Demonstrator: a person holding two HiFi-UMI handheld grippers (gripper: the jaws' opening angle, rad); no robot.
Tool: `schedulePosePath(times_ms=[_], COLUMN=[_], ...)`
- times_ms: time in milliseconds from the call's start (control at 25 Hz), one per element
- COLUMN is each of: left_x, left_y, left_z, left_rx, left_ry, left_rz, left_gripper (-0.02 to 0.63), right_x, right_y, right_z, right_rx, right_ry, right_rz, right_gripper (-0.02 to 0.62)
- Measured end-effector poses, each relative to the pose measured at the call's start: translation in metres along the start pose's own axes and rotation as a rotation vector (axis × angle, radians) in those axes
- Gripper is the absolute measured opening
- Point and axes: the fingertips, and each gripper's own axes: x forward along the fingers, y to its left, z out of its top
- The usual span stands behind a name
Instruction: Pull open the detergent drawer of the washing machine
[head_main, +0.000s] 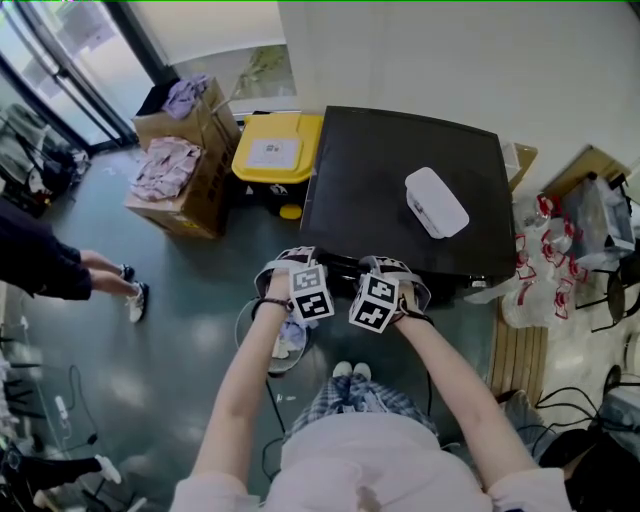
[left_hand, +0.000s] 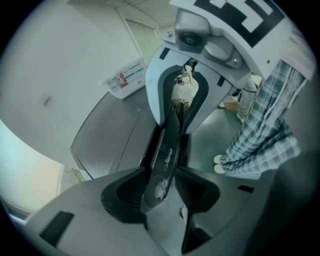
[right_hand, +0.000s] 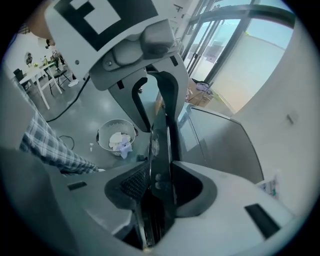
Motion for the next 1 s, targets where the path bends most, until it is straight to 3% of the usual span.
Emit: schedulePosePath(times_ms=[400,560,1000], left_x=[0.0054,0.007,0.0045], left_y=[0.0068,0.0065,0.0037], left_z=[-0.0013,-0.0019,-0.0036], left_rx=[0.132,0.158,0.2], left_ry=[0.071,0.084,0.104], left_rz=[0.134,0.136,0.069], left_gripper=[0.094,0.092,0.075], right_x=[0.0026,0.003,0.0011], right_y=[-0.0026,-0.0065,-0.0044], right_z=[-0.0014,-0.0024,0.0006], right_rx=[-0.05,-0.065,-0.055], right_ry=[0.022,0.032,0.03], right_rz=[-0.097,-0.127,-0.103], right_gripper=[0.121,0.078,0.072])
